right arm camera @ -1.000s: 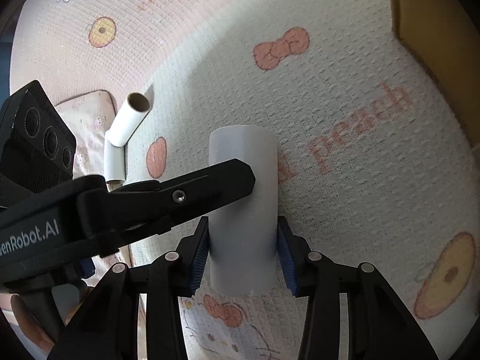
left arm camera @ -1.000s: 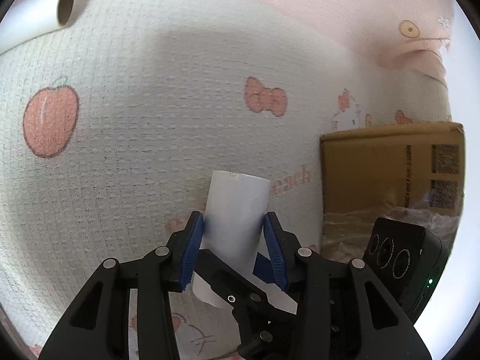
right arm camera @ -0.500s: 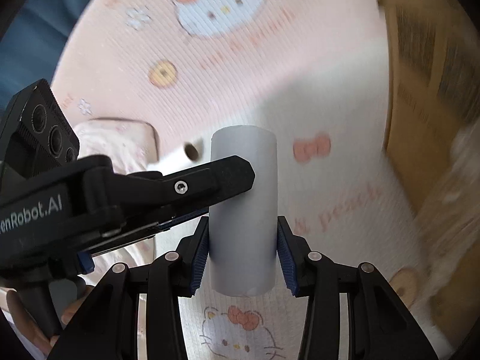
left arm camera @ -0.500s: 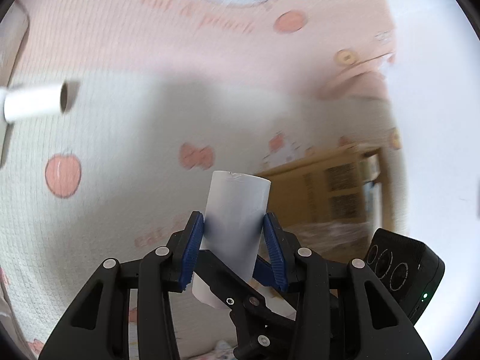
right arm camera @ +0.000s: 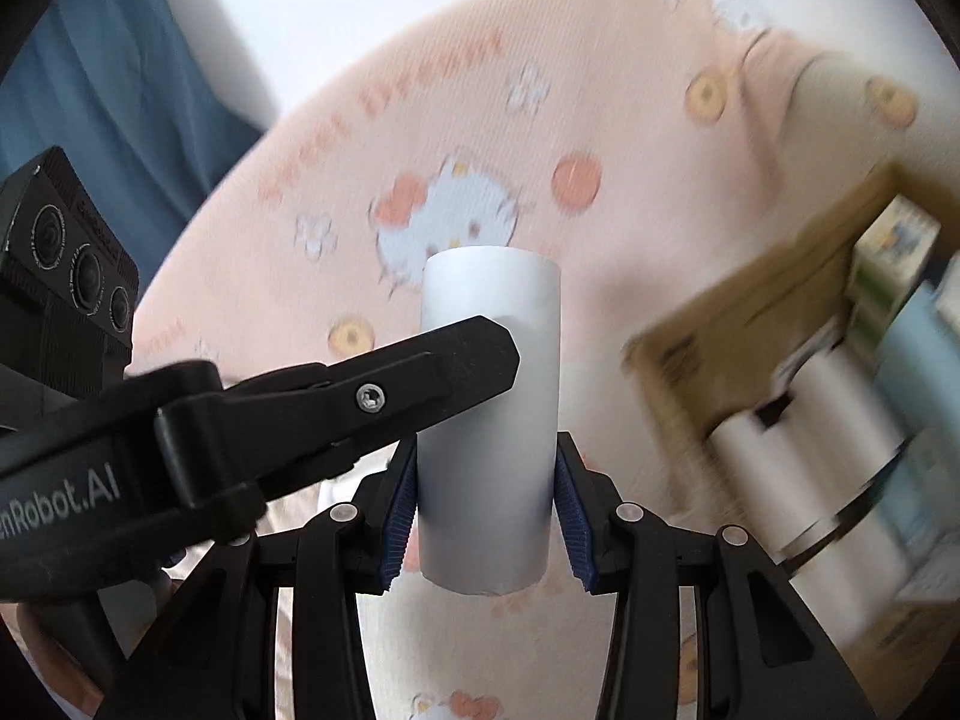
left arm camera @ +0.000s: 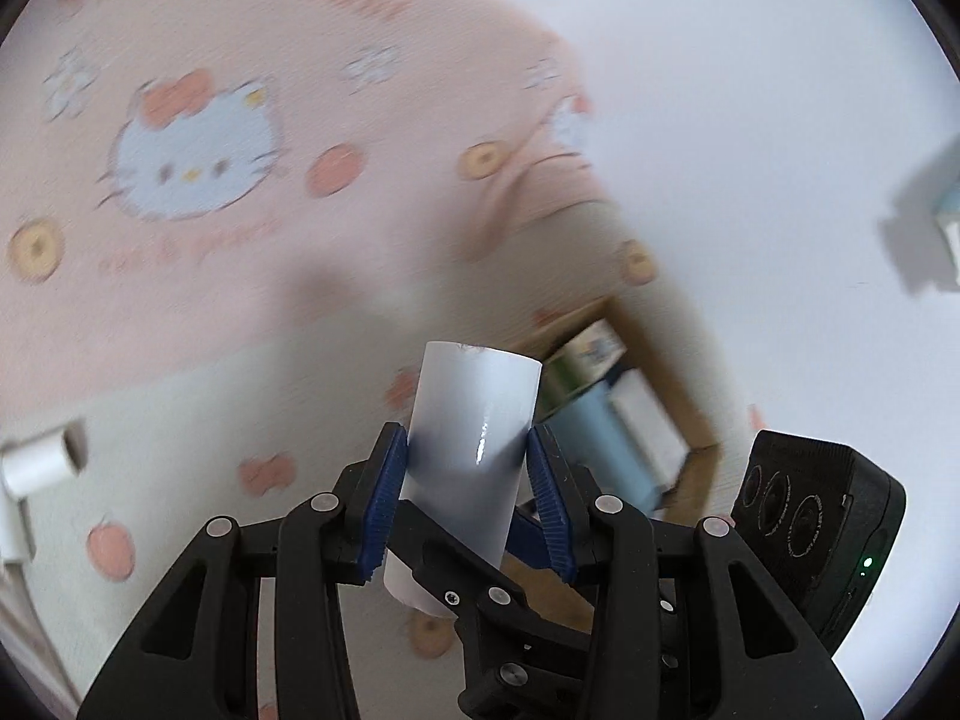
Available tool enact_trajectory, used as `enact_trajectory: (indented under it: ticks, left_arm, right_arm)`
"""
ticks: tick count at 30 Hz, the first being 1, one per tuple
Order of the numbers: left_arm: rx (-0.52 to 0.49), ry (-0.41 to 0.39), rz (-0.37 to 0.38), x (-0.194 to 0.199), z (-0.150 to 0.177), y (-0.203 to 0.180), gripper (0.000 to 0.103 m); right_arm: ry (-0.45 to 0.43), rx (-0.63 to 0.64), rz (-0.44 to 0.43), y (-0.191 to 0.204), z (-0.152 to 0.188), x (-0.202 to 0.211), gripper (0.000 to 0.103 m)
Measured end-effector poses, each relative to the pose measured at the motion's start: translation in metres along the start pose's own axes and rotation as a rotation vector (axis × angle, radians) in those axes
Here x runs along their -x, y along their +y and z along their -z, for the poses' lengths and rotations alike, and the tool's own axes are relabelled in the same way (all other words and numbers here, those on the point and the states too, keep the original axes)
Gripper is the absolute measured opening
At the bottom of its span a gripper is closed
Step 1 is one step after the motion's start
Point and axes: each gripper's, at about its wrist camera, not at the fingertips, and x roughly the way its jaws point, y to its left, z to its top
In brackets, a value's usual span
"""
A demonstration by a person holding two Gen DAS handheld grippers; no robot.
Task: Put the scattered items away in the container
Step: 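Carry the tube with both grippers toward the cardboard box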
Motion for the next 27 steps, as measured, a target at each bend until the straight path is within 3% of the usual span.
enact_trajectory:
  ticks: [6, 11, 16, 22, 27]
  left_arm:
    - [-0.003, 0.009, 0.102, -0.015, -0.018, -0.027, 0.045]
    - [-0.069, 0.057, 0.128, -0.035, -0.025, -0.052, 0.045]
    - [-0.065, 0.119, 0.151, -0.062, -0.025, -0.064, 0.044]
    - [-0.011, 0.257, 0.204, -0.097, -0.022, -0.070, 0.042]
    - [0.003, 0.330, 0.184, -0.125, -0.019, -0.073, 0.042]
  right_arm:
    - [-0.077, 0.023, 0.076, -0.015, -0.021, 0.031, 0.040]
    - [-0.098, 0.014, 0.108, -0.035, -0.028, 0.048, 0.040]
    - [-0.036, -0.021, 0.094, -0.068, -0.032, 0.054, 0.040]
    - [0.083, -0.033, 0.072, -0.105, -0.031, 0.058, 0.040]
    - [0.174, -0.060, 0.063, -0.129, -0.031, 0.052, 0.040]
